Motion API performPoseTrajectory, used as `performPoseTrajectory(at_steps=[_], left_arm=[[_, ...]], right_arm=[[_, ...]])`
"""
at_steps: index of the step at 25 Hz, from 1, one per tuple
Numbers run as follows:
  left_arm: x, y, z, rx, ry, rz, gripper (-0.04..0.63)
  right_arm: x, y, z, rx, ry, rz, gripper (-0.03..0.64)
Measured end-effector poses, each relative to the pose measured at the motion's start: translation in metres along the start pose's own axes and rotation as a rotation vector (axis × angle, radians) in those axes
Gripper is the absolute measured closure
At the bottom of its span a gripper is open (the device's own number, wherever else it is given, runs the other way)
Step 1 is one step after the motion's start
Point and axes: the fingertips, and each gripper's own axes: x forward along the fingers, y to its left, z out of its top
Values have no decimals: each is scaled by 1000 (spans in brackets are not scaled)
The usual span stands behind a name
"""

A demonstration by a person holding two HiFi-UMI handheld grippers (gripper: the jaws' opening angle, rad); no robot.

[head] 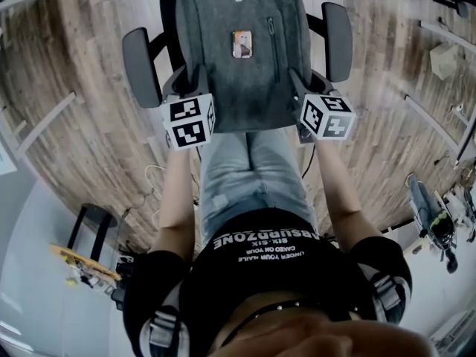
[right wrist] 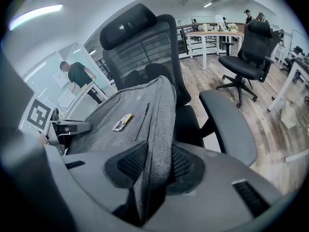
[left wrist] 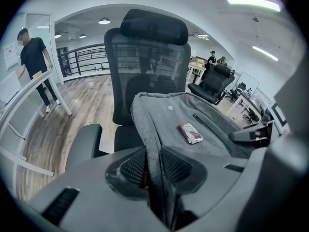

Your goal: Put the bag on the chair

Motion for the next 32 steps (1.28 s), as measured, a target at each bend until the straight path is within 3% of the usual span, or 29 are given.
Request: performPoseTrajectory(at_steps=[18,32], left_arm=[[28,20,-5,17,63,-17,499],[55,25,-15,-40,114,-33,500]], right_arm=[[34,1,-8,48,23,-41,499],[54,-8,-8,41,55,-62,494]])
